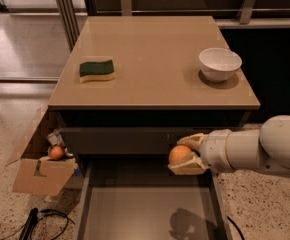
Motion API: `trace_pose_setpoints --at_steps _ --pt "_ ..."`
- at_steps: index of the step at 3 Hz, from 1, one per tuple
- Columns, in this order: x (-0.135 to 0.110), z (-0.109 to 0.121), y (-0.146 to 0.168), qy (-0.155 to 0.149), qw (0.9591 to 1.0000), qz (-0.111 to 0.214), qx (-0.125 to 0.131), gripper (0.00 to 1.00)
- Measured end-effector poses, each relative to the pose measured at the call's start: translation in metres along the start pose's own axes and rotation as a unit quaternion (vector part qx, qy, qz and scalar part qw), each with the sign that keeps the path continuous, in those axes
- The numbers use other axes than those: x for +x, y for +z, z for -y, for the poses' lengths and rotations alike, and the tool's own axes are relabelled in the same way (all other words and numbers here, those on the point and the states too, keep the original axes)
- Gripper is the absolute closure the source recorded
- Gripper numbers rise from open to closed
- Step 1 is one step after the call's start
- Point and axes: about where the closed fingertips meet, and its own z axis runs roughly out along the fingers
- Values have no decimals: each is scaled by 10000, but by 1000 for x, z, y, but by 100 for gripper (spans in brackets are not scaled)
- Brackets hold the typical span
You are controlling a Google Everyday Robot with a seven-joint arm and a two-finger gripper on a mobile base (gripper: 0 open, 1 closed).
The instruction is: Place orange into middle drawer
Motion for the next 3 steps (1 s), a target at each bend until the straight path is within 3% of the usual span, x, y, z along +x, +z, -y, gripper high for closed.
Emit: trace_pose_setpoints --at_steps 1,3 --pt "49 4 26 202 9997 86 109 100" --pt "52 -1 38 231 9997 107 -5 100"
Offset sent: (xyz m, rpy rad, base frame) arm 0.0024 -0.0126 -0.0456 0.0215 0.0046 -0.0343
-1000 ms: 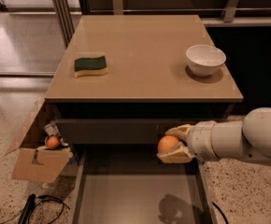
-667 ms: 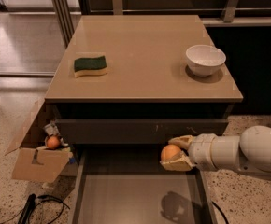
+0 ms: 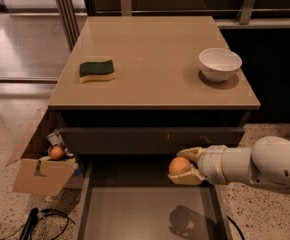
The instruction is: Place orange into middle drawer
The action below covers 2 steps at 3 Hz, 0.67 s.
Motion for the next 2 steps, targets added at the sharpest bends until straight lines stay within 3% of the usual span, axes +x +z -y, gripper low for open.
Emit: trace_pose_setpoints --at_steps 1,2 --pt "39 -37 64 407 9978 -15 -530 100" --pt "71 -60 103 604 9953 26 -758 100"
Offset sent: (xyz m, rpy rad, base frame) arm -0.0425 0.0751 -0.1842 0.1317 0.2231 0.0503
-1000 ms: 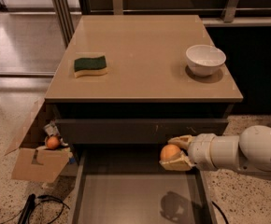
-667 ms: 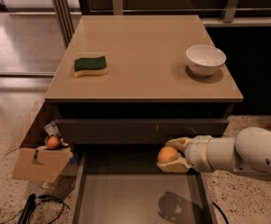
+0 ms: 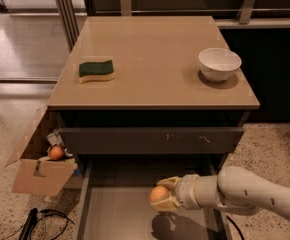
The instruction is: Place orange into middle drawer
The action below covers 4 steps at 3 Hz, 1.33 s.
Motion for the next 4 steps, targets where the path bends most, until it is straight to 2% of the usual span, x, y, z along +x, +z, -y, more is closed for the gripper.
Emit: trace_pose_setpoints --at_steps 1,3,4 --pt "34 -7 29 57 10000 64 27 100" --pt "95 8 82 -186 9993 -84 301 100" --pt "103 28 106 -383 9982 -155 435 100"
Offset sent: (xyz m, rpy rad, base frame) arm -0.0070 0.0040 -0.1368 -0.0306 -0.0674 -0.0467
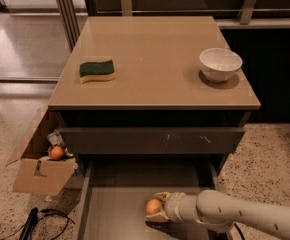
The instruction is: Place orange into middle drawer
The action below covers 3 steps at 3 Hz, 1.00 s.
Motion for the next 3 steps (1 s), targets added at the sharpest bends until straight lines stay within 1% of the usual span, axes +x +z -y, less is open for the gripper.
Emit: trace_pose_setpoints --at_steps 1,2,3 --pt "-5 13 21 -190 9998 -7 75 100" --pt "-6 14 22 -196 9998 -4 74 74" --pt "-6 14 22 -196 9998 -4 74 50"
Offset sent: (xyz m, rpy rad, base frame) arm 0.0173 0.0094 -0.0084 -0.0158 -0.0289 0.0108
